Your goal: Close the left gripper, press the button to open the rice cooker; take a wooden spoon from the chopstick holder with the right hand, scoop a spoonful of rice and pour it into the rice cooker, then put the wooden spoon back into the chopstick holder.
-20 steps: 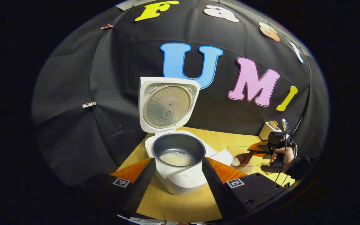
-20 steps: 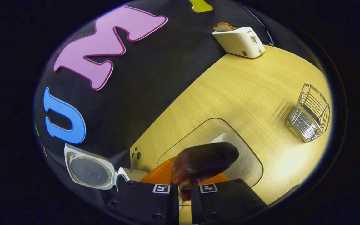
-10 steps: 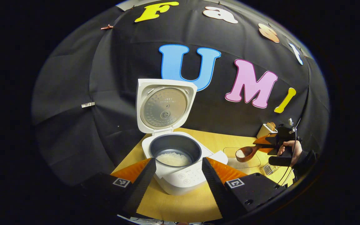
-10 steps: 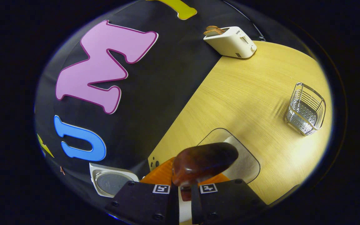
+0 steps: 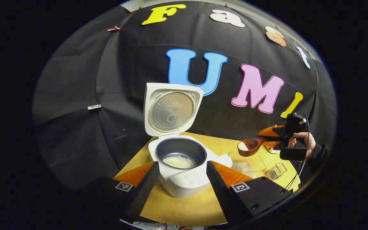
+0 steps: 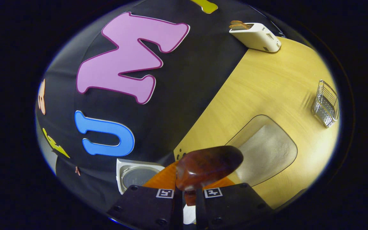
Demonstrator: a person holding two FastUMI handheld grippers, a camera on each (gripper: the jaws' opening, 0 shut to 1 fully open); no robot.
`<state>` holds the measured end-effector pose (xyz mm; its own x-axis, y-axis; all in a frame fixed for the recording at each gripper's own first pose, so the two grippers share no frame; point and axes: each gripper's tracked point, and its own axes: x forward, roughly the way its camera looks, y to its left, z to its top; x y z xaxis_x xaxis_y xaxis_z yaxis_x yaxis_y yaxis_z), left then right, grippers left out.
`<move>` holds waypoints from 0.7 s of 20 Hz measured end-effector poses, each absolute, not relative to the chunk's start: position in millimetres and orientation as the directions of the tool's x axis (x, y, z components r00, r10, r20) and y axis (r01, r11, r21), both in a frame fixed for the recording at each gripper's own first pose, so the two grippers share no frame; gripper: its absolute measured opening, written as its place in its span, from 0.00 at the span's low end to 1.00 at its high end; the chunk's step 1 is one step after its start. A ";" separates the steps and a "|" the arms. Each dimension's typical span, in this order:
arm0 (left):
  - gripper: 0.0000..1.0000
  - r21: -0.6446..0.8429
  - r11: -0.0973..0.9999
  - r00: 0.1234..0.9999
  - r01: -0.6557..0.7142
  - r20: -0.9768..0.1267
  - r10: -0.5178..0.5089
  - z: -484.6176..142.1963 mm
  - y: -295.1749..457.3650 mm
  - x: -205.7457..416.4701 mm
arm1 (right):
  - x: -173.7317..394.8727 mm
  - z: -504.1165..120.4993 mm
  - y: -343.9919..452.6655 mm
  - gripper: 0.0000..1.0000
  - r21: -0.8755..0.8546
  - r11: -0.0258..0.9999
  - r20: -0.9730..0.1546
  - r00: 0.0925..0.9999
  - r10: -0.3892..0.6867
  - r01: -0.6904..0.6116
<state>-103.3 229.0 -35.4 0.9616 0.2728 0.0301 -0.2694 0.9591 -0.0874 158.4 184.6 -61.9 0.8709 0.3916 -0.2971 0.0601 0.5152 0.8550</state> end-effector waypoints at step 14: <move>0.95 -0.165 0.904 0.914 -0.395 0.027 0.405 -47.1 280.8 -146.8 | 158.4 -54.0 315.8 0.19 0.884 0.467 -0.298 0.749 0.592 -0.018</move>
<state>-146.8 280.8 -47.1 0.9139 0.4049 0.0271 -0.3954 0.9036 -0.1649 158.4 315.8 -54.0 0.7486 0.5923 -0.2978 -0.0177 0.4669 0.8842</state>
